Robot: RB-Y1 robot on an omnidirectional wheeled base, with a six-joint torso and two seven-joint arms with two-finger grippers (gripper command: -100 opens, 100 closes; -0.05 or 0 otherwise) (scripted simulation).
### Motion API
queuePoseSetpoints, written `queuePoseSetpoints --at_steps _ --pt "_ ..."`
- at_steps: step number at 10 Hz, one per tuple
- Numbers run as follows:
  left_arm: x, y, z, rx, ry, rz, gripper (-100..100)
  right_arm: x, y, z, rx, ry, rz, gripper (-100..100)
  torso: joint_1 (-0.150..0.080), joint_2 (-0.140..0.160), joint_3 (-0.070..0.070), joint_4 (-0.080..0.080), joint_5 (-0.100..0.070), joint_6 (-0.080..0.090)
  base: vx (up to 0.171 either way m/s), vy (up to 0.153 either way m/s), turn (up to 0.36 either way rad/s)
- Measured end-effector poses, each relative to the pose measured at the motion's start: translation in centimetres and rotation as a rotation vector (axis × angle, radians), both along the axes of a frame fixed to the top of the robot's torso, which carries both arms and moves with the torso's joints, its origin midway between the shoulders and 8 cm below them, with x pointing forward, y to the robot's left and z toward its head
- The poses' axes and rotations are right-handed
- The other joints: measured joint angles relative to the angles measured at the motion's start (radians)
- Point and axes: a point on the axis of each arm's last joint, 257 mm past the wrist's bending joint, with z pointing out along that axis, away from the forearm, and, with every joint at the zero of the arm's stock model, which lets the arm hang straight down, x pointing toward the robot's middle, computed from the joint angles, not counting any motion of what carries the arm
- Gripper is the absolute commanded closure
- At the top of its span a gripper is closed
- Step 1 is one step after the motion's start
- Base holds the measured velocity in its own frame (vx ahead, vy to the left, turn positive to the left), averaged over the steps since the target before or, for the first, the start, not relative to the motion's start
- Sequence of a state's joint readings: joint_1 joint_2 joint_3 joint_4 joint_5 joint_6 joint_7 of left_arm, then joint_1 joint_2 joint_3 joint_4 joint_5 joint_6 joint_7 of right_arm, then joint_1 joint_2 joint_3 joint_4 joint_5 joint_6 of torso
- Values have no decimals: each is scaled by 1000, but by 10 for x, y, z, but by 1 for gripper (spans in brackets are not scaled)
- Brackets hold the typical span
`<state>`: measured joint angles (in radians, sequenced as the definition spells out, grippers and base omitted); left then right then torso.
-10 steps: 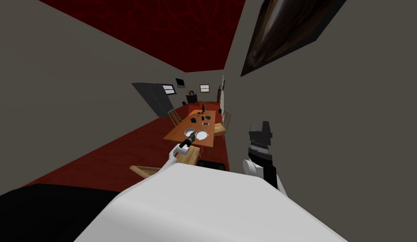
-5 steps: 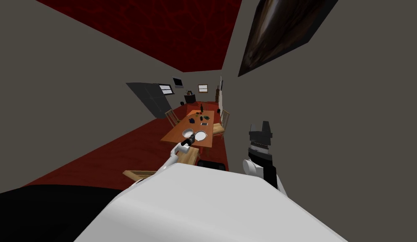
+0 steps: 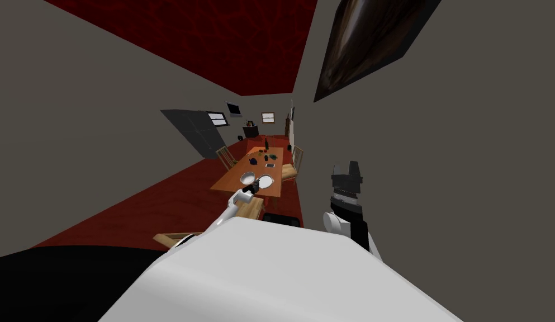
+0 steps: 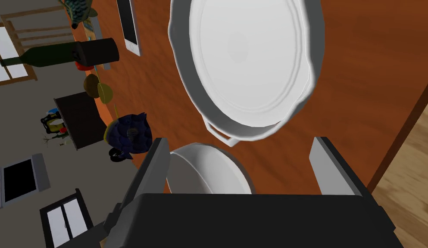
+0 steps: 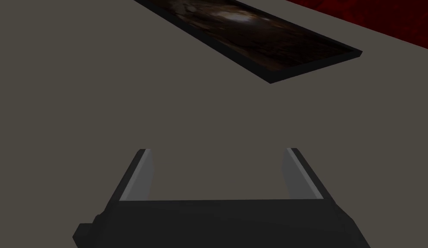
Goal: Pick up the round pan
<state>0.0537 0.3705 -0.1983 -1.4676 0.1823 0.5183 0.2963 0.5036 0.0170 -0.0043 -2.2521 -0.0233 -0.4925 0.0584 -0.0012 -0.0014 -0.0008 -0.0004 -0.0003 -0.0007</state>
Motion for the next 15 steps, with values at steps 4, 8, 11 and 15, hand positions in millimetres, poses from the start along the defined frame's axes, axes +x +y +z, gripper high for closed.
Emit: queuePoseSetpoints --at_steps 4,8,11,15 --pt "-14 7 -27 8 125 22 -100 0 0 0 0 0 0 0 -1 0 0 0 0 0 27 -19 -55" --pt "-27 13 -46 18 231 42 -100 0 0 0 0 0 0 0 0 0 0 0 0 0 21 -14 -49" --pt "-38 19 -59 28 312 60 -100 0 0 0 0 0 0 0 0 0 0 0 0 0 22 -17 -57" --pt "-45 22 -65 37 358 70 -100 0 0 0 0 0 0 0 1 1 1 0 0 0 6 -3 -28"
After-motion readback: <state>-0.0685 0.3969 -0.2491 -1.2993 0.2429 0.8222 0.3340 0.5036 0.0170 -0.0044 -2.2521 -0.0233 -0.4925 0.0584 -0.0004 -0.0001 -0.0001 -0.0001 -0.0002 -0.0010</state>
